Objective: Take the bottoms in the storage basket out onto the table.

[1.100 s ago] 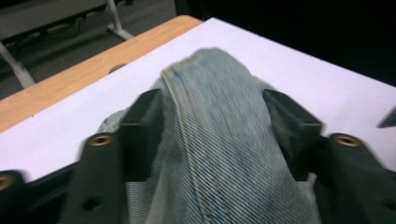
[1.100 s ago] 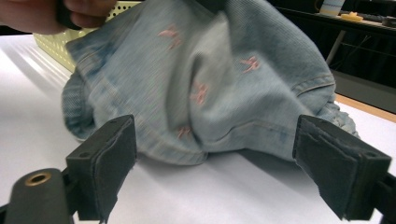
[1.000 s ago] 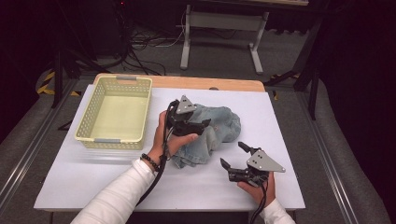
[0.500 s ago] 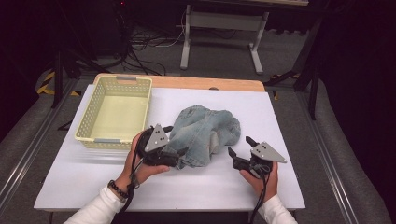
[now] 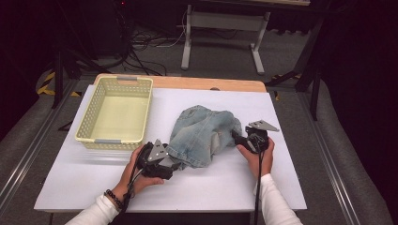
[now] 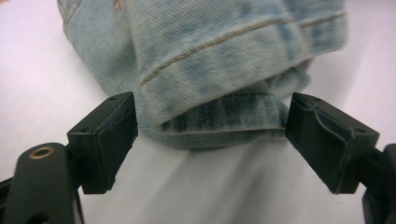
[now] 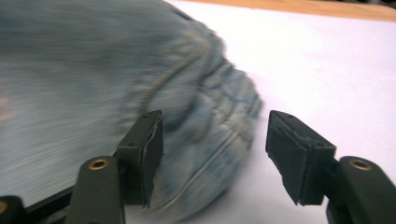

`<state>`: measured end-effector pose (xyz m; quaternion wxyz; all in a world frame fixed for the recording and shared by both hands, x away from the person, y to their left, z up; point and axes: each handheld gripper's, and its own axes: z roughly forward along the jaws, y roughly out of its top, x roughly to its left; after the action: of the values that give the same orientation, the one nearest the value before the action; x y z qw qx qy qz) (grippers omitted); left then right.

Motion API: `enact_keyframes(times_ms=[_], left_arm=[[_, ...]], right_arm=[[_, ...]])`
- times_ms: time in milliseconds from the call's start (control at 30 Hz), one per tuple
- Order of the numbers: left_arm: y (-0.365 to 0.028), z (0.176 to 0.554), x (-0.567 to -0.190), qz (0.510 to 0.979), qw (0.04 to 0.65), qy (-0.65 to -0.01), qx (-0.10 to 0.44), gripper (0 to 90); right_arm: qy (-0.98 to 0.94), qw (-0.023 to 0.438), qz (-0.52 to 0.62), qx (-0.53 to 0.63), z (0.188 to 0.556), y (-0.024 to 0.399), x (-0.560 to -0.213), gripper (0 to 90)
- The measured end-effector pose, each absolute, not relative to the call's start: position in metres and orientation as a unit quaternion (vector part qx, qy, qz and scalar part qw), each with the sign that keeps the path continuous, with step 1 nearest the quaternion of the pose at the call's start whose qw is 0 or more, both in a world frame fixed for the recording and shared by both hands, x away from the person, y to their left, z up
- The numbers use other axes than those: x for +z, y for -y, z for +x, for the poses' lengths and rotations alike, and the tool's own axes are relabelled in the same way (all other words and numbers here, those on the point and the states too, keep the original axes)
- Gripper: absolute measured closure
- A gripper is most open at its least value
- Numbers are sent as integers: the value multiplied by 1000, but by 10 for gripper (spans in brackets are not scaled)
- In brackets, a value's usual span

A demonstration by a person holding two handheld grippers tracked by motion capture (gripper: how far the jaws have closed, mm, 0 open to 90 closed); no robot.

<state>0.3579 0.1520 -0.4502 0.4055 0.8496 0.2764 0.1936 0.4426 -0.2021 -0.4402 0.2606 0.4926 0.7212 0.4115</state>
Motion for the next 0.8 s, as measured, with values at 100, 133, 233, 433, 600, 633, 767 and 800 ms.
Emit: enact_keyframes(times_ms=[100,133,233,433,600,633,767,800], left_arm=[[-152,365,-454,849,401,-287,192,210],[-152,368,-456,848,401,-292,189,210],[-151,375,-459,845,399,-307,183,256],[-148,379,-460,846,392,-315,179,491],[-146,382,-459,847,391,-311,181,698],[-146,382,-458,847,394,-309,179,745],[-151,380,-452,845,404,-298,182,841],[-152,379,-448,843,408,-295,187,848]], right_arm=[[-723,257,507,393,453,202,-445,381],[-723,252,512,390,456,203,-447,382],[-728,241,521,375,465,202,-452,405],[-764,242,492,340,474,197,-454,576],[-770,243,482,341,477,200,-454,655],[-770,243,480,342,478,201,-454,672],[-769,257,475,341,479,203,-451,721],[-767,264,475,340,479,204,-450,728]])
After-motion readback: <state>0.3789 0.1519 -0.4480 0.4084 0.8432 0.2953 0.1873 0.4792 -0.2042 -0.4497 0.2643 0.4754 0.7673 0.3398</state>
